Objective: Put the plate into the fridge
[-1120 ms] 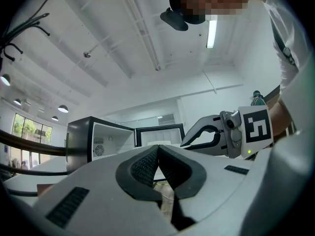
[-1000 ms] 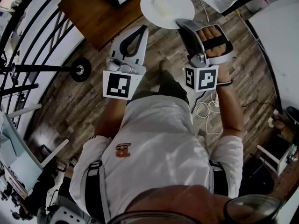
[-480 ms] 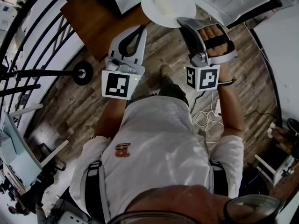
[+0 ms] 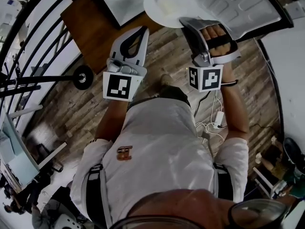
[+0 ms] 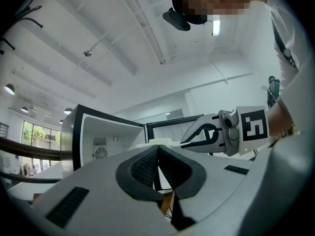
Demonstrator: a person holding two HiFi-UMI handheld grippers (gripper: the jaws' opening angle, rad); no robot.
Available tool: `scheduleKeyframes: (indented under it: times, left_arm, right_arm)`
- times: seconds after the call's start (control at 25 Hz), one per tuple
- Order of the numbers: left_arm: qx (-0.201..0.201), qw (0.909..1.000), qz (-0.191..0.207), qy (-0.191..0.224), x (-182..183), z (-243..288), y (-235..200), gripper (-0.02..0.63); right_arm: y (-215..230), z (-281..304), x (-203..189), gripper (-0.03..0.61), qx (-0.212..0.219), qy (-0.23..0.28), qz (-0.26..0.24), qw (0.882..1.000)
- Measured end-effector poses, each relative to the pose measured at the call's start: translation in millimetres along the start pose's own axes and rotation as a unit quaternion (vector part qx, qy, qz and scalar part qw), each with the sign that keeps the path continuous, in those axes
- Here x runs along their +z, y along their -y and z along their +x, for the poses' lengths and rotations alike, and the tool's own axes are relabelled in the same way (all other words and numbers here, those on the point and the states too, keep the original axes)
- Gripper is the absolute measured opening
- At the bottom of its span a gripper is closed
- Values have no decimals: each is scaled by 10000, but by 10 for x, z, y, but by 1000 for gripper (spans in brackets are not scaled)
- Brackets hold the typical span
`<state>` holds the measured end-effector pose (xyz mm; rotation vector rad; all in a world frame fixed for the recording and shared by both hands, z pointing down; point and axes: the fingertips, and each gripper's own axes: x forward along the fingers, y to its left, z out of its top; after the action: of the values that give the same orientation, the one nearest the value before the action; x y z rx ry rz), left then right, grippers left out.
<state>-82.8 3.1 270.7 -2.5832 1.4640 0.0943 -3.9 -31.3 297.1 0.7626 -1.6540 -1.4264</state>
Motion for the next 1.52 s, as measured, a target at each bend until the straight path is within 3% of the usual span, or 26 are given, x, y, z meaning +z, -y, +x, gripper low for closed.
scheduleKeyframes:
  times: [0.28, 0.6, 0.96, 1.2, 1.52]
  left_arm:
    - [281, 9994, 50, -178, -332, 914, -160, 19]
    - [594, 9981, 38, -180, -363, 1382, -298, 18]
    - [828, 9961, 14, -309, -706, 2009, -192, 18]
    - [919, 9950, 14, -397, -911, 2221, -285, 18]
    - [897, 9955, 36, -288, -667, 2262, -509, 18]
  right_arm:
    - [-51, 722, -750, 38, 98, 286, 35, 9995]
    - [129, 1180, -1037, 38, 113, 524, -51, 9985]
    - [-53, 1625, -1677, 38, 250, 674, -93, 9974]
    - [-223, 1948, -1811, 38, 362, 725, -93, 9967]
    - [74, 2174, -1708, 38, 315, 609, -167, 9975]
